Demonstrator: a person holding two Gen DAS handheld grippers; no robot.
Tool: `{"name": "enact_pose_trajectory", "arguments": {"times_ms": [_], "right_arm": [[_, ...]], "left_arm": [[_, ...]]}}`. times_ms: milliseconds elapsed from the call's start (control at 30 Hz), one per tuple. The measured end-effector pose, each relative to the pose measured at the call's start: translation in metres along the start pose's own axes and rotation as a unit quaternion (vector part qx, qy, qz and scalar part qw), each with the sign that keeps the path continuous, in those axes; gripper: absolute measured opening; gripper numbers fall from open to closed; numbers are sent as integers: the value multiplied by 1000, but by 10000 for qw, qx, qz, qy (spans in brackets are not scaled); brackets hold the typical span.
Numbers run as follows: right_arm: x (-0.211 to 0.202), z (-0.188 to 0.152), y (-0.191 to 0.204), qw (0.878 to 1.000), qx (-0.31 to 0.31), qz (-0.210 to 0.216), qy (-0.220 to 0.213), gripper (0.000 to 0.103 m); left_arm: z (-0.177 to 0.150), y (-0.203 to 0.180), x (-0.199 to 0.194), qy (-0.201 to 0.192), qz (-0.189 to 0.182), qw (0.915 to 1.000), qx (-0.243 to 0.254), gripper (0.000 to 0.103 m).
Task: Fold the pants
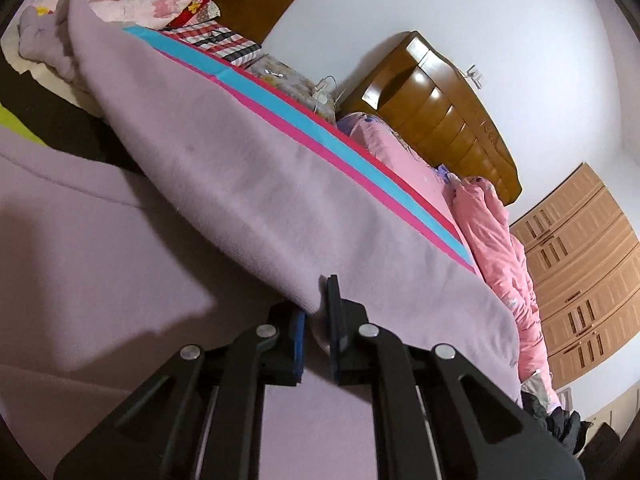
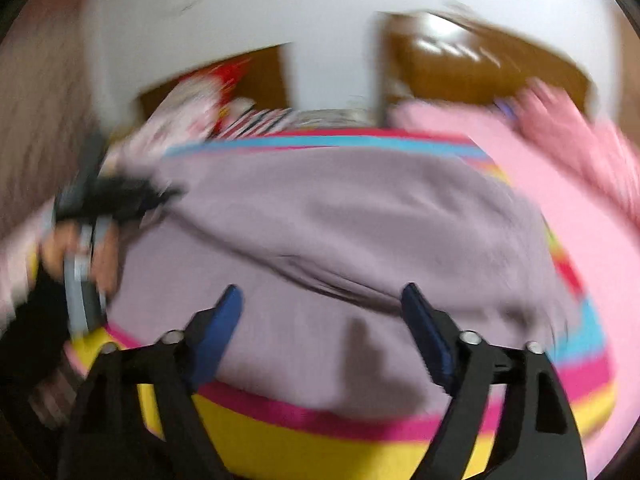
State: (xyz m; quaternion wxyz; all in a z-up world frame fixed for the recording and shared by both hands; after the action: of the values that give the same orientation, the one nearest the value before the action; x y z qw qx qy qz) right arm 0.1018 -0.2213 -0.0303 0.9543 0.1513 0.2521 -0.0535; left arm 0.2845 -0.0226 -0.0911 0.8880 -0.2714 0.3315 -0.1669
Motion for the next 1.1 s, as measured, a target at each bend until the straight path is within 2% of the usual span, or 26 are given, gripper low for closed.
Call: {"name": "enact_pose_trajectory", "arguments": {"times_ms": [67,133,233,333,367,433,467,500,600,667,733,867,967,1033,1100], "right_arm": [[1,0,-39,9949,972,-276,13,65],[11,-5,-69,9838,1719,-421,281,61],[23,-3,-84,9764,2103,-363,329,58],[28,7,-93,9747,2185,-450,143,55],[31,8,-96,9740,2207,-486,154,46],[31,8,-104,9735,2213,-562,120,30],[30,8,-105,9739,2200,-554,99,26],[29,9,-108,9743,2185,-544,67,24],[28,9,-103,9765,2101,-474,7,19],[26,18,-99,9802,1916,-483,-92,18],[20,36,-100,9829,1758,-469,-289,17],[6,67,-105,9867,1432,-465,-608,17],[8,60,-123,9874,1426,-568,-382,17],[13,44,-137,9850,1582,-666,-149,17],[18,22,-148,9809,1798,-739,66,17]], "left_arm": [[1,0,1,13,9,10000,4,9],[0,1,0,27,28,10000,16,10],[3,5,1,98,40,9999,-97,18],[11,15,-3,-8,175,9995,-275,31],[14,19,-4,-53,202,9992,-338,36],[21,24,-3,-71,218,9988,-438,34],[25,28,-2,-36,171,9987,-485,23],[29,30,-3,-62,170,9987,-485,6],[38,25,-14,-280,-14,9991,-329,5],[42,9,-33,-580,-42,9983,36,5],[45,-15,-61,-932,-122,9948,400,5],[35,-50,-115,-1276,-407,9876,823,5],[7,-60,-135,-1209,-347,9831,1326,5],[-20,-54,-131,-885,-187,9839,1538,6],[-42,-40,-118,-518,-57,9878,1465,6]]}}
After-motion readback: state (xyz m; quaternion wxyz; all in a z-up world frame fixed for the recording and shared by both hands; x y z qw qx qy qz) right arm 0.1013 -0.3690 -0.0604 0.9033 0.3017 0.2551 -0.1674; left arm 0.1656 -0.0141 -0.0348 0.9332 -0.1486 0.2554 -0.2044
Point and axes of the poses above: each gripper's, at about its wrist camera, not at the fingertips, and x roughly the way its jaws point, y to its left, z to its top, the point moved 7 cm from there along x, roughly the way its jaws point, and after that the axes turned 10 degrees about -y, right-handed, at the moved point
